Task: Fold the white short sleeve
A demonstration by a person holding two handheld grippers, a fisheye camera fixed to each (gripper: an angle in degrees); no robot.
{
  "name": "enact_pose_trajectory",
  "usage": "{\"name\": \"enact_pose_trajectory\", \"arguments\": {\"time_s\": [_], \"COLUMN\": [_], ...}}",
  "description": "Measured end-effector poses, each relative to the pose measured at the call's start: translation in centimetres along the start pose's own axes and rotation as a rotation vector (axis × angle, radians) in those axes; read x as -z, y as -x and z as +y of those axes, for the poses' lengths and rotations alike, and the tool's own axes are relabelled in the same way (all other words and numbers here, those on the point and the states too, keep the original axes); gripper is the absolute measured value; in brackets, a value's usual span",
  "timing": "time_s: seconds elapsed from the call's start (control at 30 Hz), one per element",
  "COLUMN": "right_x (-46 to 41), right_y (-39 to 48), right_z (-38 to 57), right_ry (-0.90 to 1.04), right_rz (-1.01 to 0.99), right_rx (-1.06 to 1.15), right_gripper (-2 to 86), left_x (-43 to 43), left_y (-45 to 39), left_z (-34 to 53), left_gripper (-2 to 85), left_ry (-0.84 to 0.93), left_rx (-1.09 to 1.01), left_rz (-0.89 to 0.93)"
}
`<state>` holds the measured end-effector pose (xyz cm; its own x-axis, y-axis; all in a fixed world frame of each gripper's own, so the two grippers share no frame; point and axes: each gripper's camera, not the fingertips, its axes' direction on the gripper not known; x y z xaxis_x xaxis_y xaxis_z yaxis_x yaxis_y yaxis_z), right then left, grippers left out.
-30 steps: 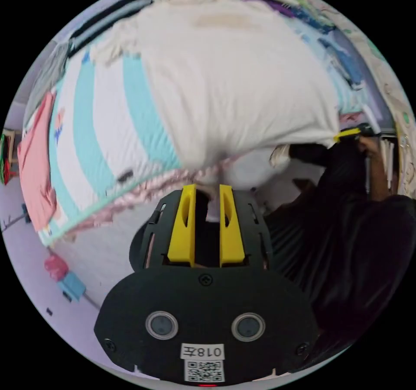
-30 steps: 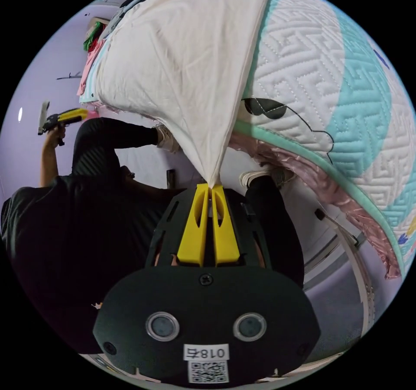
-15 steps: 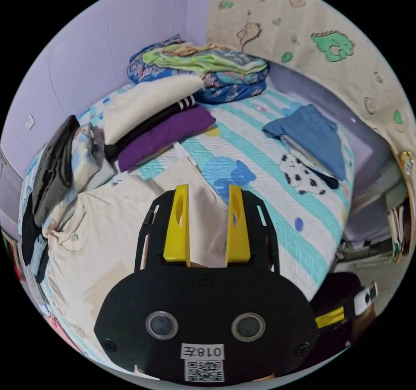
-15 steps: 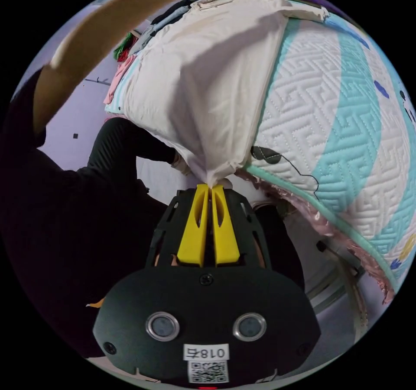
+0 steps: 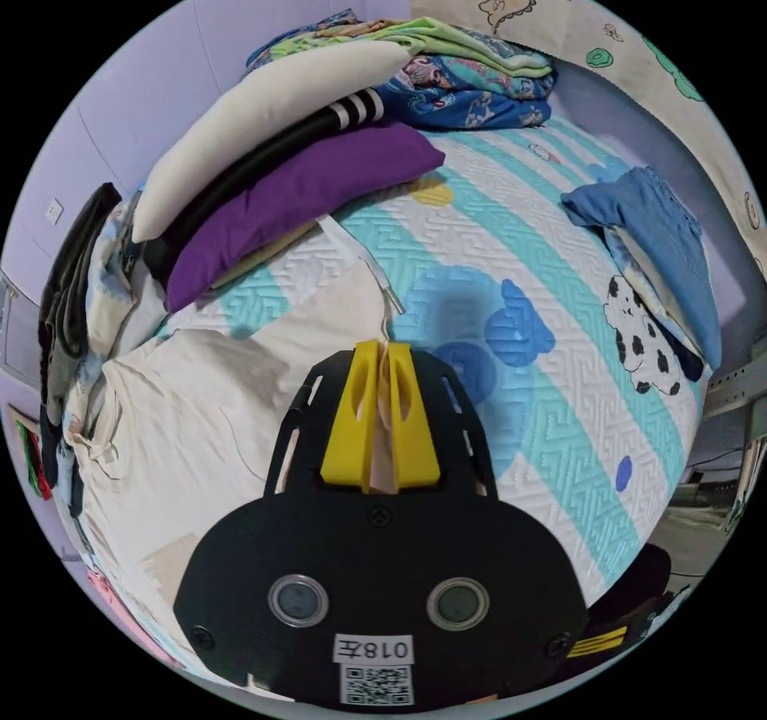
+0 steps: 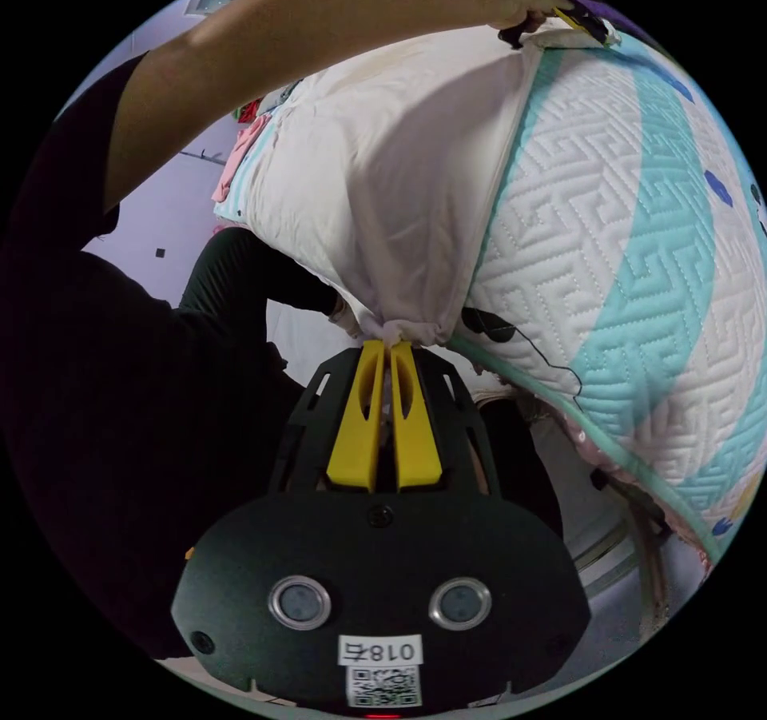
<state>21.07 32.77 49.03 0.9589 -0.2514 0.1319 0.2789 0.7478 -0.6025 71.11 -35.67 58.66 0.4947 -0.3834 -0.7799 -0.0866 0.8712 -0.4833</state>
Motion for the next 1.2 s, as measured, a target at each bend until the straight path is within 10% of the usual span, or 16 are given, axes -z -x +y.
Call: {"name": "enact_pose_trajectory", "arguments": {"time_s": [0.43, 1.2], "right_x": [2.8, -3.5], "right_y": [3.5, 13.0], "right_z": [2.5, -4.3], "right_ry": [-0.073, 0.097], "right_rz": [0.025, 0.063], "right_rx": [0.015, 0.309], "right_gripper": [0.0, -0.1], "left_x": [0.8, -9.7], "left_y": [19.4, 42.1], "left_z": [12.6, 40.6], "left_gripper": [-0.5, -1.0], "left_ry": [-0.503, -0.605], "left_rx": [0.371, 0.664], "left_rz": [0.742, 0.826]}}
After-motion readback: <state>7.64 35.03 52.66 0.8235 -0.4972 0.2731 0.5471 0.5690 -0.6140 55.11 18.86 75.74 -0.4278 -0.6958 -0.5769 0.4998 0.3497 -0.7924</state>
